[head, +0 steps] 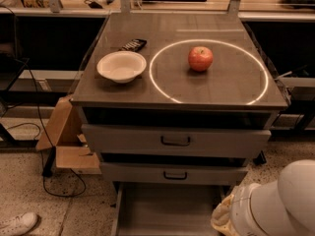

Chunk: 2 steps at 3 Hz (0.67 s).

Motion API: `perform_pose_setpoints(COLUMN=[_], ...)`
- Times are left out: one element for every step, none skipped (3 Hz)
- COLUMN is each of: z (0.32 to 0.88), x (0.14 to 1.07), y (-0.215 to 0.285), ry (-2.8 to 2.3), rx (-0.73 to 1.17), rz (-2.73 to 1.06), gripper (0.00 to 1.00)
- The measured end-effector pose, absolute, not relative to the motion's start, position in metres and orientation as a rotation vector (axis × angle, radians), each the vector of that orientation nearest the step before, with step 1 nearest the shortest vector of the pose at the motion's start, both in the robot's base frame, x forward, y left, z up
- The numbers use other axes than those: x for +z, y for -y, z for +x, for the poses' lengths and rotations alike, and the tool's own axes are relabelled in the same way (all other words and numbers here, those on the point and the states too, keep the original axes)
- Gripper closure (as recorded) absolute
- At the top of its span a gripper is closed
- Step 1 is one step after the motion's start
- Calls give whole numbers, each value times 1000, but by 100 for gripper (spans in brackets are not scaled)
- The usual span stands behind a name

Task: Close bottom drawer

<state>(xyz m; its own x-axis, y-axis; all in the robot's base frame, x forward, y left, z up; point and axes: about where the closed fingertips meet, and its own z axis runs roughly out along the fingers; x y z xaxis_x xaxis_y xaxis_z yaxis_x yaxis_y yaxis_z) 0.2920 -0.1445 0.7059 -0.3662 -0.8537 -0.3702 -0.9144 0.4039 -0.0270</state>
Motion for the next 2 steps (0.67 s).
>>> perform_pose_setpoints(z=[274, 266], x=[667, 623], y=[129, 110], ry=[-2374, -2403], rx=[318, 346], rz=[-1486, -1459], gripper=[100, 100])
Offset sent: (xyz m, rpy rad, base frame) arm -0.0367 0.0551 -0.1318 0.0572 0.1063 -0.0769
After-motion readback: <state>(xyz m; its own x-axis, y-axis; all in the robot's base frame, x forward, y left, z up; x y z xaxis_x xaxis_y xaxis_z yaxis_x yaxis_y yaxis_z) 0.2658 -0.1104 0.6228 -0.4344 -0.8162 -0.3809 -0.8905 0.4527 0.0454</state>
